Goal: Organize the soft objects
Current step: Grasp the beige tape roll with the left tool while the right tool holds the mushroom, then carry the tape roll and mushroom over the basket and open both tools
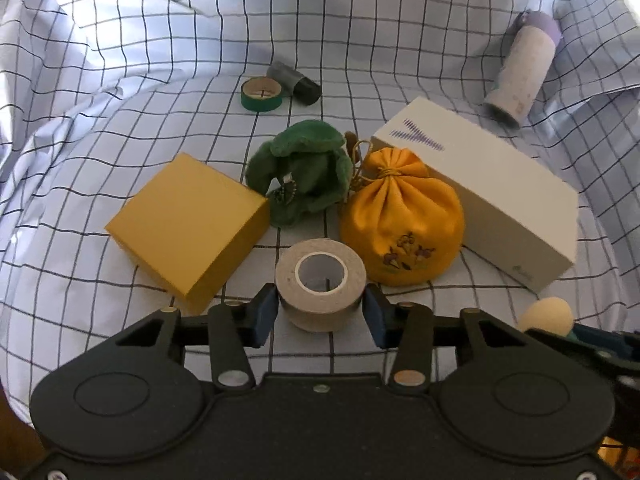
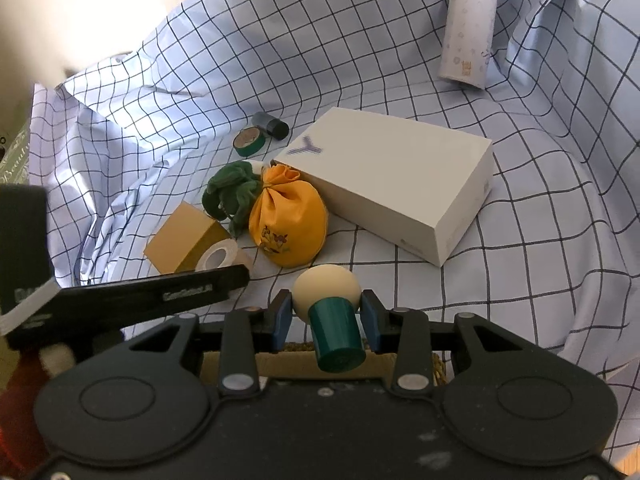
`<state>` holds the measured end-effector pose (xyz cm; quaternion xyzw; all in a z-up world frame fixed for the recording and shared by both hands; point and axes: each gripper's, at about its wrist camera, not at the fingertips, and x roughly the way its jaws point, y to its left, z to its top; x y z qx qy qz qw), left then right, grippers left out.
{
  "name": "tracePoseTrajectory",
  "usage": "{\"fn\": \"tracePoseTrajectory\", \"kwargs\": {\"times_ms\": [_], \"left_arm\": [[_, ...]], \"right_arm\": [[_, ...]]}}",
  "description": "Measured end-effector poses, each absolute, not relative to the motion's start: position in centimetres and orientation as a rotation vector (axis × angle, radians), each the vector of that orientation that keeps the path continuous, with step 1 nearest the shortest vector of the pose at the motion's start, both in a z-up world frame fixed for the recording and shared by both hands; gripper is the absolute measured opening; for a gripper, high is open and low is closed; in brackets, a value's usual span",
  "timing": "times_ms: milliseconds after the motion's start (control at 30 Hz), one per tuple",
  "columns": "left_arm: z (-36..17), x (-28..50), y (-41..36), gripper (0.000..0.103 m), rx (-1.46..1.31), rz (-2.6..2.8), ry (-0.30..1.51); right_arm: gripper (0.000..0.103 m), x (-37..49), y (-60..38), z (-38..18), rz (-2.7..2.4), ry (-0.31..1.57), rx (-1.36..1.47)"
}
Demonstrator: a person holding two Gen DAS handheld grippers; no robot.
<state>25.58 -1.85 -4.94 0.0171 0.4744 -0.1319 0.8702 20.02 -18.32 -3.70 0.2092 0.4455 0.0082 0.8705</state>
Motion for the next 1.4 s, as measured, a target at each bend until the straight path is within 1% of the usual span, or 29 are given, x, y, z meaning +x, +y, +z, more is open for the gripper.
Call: {"fn": "tracePoseTrajectory", "kwargs": {"times_ms": [233,600,1033,1400], "left_arm": [[-1.9,22.5,-0.8,0.046,0.000,-0.296,0.954],[0.7,16.2,0.6,0.046,-0.018,-0.323,0.918],[0.1,10.6,1.5,0.046,-0.075,-0.324,0.936],[-1.0,7.8,0.4,0.046,-0.088,-0.346,0.939]], "right_arm": [[0.037,18.1,-18.2,-2.4,0.026,0.902,0.439],[0.037,12.6,-17.5,0.3,0.051,0.825,0.429],[0.037,5.7,-16.5,1.2,0.064,0.781,0.454],[0.037,2.4,-16.8,1.7,0.053,0.742,0.472]]}}
